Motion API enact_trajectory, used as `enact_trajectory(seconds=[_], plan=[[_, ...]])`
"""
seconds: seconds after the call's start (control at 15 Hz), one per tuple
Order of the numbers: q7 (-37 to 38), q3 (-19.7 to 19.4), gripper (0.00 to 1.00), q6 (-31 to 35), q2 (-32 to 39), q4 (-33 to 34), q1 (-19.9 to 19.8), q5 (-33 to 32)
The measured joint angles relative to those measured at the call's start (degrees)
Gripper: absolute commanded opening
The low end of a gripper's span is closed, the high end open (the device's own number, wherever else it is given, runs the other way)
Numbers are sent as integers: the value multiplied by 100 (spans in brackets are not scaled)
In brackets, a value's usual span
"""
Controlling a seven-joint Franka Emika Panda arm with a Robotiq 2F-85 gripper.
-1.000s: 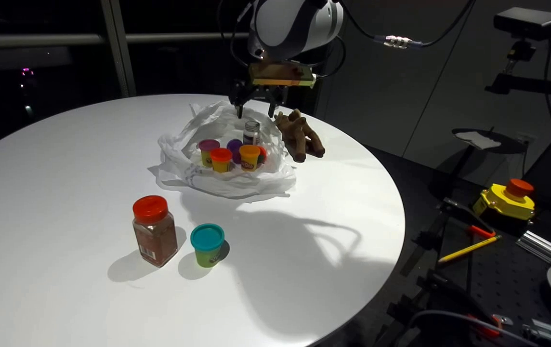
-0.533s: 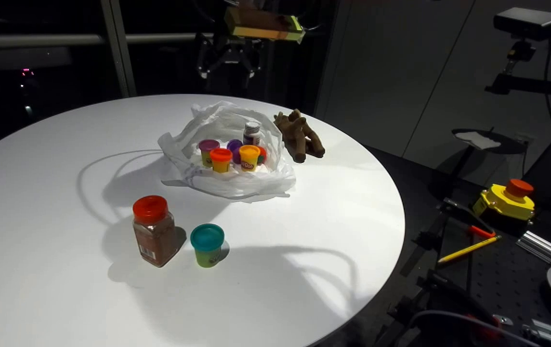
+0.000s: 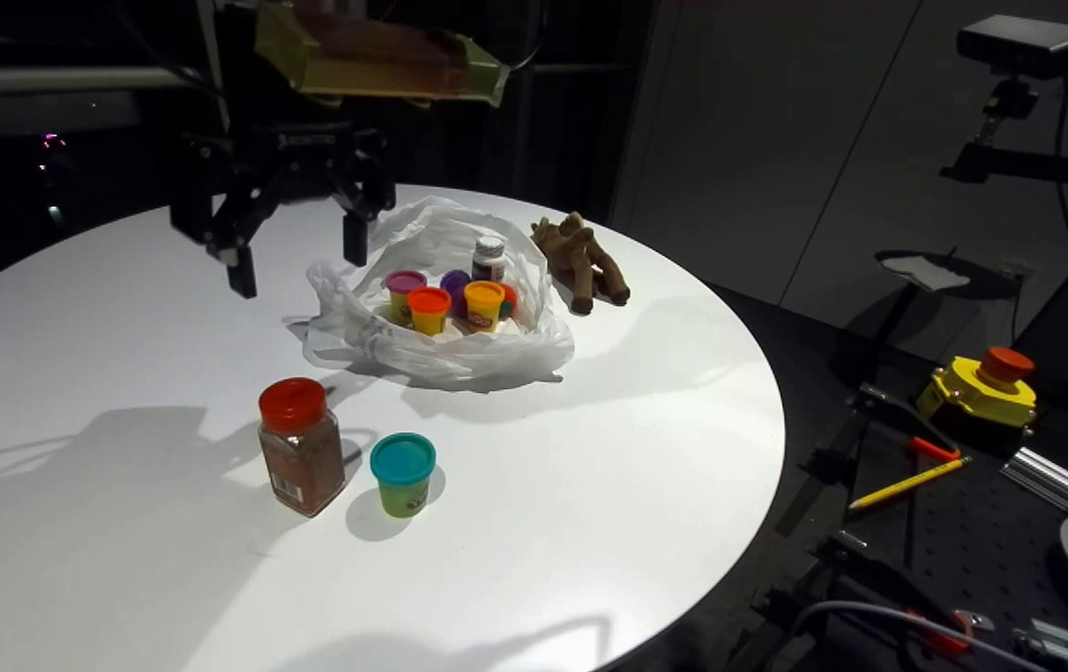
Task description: Place the containers, strawberry and toy deer inside the plastic
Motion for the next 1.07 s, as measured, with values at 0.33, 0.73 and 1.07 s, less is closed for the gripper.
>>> enact_trajectory(seconds=[0.33,0.73,1.07], plan=[[-3,-1,100,109,280,148,450,-351],[-83,-9,100,132,480,172,546,-572],[-161,28,100,124,595,181,546,-549]])
